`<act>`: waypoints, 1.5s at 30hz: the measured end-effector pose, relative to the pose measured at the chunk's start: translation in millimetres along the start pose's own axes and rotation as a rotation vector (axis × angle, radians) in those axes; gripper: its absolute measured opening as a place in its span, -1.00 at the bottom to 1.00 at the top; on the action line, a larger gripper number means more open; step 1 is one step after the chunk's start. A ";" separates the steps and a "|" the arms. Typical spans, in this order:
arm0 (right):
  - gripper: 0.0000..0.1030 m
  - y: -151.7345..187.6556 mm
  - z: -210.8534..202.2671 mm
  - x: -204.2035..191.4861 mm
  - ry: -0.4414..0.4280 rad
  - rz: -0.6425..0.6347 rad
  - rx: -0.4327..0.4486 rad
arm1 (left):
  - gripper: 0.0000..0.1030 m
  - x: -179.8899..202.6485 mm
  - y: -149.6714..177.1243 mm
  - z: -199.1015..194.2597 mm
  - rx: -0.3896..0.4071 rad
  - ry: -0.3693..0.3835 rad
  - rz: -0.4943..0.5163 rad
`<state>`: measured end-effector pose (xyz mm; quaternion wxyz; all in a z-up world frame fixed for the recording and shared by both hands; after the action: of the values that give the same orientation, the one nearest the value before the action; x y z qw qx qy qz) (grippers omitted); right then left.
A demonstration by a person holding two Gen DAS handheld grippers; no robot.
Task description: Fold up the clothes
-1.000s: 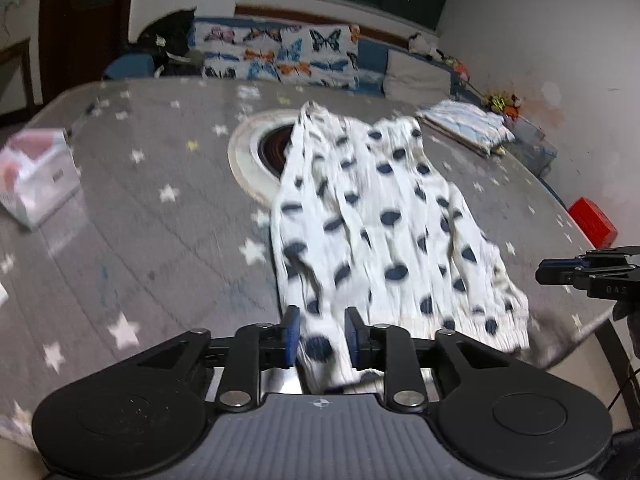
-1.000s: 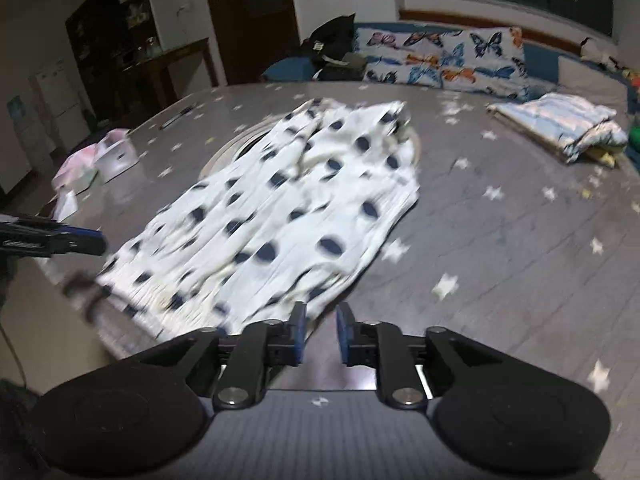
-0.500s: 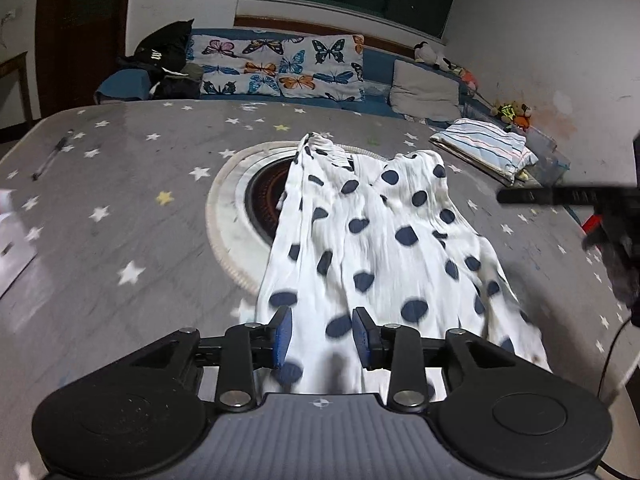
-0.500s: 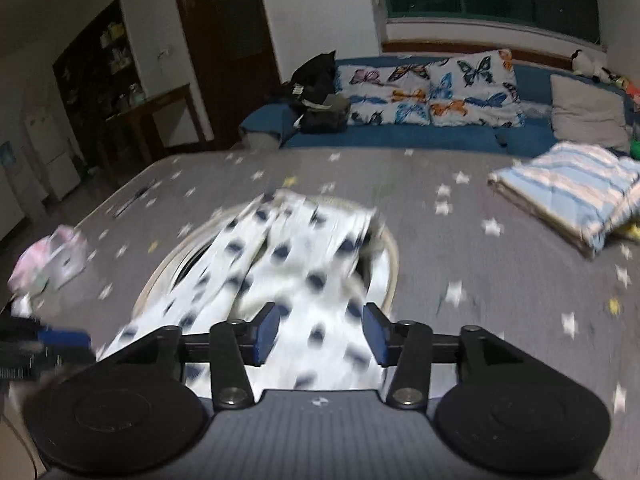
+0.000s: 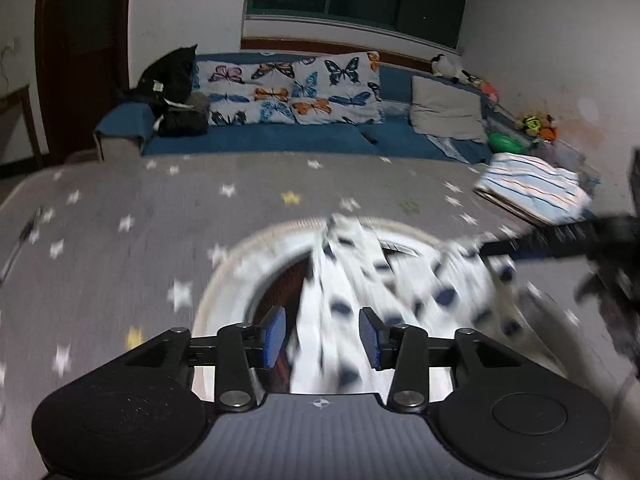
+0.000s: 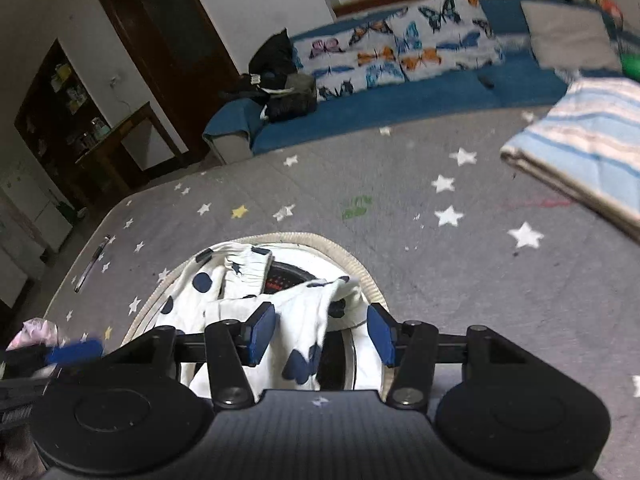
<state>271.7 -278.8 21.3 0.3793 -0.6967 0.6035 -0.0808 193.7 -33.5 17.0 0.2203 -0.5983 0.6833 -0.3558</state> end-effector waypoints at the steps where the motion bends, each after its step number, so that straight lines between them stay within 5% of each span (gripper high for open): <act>1: -0.06 -0.1 4.5 2.0 -0.011 0.011 -0.011 | -0.12 -0.6 -8.0 9.7 0.003 -0.011 0.007; 13: -0.47 -2.9 23.3 -0.2 -0.116 0.041 -0.058 | -0.13 4.4 -35.2 90.1 -0.045 -0.040 0.056; 15: -0.64 -5.2 21.7 -2.1 -0.115 0.028 -0.047 | -0.24 6.5 -35.2 96.1 -0.053 -0.033 0.065; 19: -0.87 -10.6 18.2 -4.3 -0.098 0.007 -0.022 | -0.87 13.0 -33.9 102.2 -0.061 -0.009 0.094; 27: -0.92 -39.2 -25.3 0.8 -0.044 -0.024 0.149 | -0.94 -12.4 -49.5 72.4 0.038 -0.062 0.022; 31: -0.92 -51.7 -60.4 14.7 0.032 -0.027 0.292 | -0.94 -44.7 -55.2 49.8 0.099 -0.129 -0.050; 33: -0.92 -52.0 -72.0 30.3 0.145 -0.034 0.333 | -0.94 -64.1 -53.0 44.7 0.094 -0.162 -0.086; 39: -0.75 -27.9 -55.3 81.6 0.413 -0.039 0.133 | -0.81 -98.5 -37.1 45.3 -0.009 -0.254 -0.054; 42: -0.61 -23.6 -55.2 92.8 0.457 -0.029 0.130 | -0.44 -99.5 -35.7 41.3 -0.007 -0.296 0.006; 45: -0.55 -28.0 -58.0 94.5 0.484 -0.028 0.156 | -0.40 -92.8 -44.6 35.0 0.024 -0.299 0.041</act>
<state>284.9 -389.5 46.9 0.2753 -0.6340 0.6590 -0.2966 266.0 47.7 16.1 0.3340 -0.6279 0.6507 -0.2660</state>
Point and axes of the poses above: each gripper's, at about its wrist camera, not at the fingertips, and z roughly the way its jaws point, x to its right, y to its underside, the point moved 7 cm from there along z, roughly the way its jaws point, and after that the axes turned 3 degrees about y, right-handed, at the moved point
